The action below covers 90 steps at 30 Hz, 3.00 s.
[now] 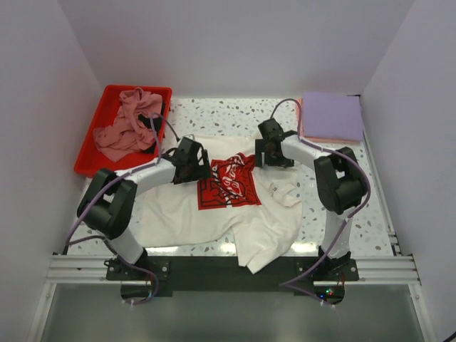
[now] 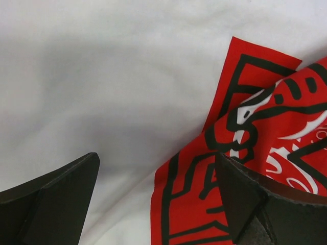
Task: Fold and stack the t-shirts
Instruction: Flatten the tshirt out
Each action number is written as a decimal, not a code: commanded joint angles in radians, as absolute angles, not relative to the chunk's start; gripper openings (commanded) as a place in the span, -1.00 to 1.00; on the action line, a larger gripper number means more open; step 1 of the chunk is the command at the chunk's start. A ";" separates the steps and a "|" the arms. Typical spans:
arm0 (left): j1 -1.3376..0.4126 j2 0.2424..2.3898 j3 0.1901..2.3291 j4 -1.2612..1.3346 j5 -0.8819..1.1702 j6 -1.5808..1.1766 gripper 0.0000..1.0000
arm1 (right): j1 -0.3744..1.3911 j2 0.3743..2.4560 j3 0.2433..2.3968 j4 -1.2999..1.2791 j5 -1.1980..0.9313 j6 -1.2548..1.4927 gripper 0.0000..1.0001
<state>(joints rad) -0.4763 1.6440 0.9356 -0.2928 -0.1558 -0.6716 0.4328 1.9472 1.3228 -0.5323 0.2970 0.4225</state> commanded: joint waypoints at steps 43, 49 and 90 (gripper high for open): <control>-0.525 1.333 0.827 -0.291 -0.146 -0.699 1.00 | 0.314 1.382 0.979 -0.523 0.081 0.520 0.98; -0.525 1.183 0.671 -0.318 -0.186 -0.729 1.00 | 0.314 1.165 0.772 -0.640 0.081 0.548 0.98; -0.522 1.164 0.638 -0.359 -0.279 -0.726 1.00 | 0.686 1.804 1.357 -0.661 0.216 0.549 -0.43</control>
<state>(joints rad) -0.5251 1.1633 0.6239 -0.3599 -0.2508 -0.7227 0.6708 1.8153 1.2701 -0.6289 0.1585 0.5858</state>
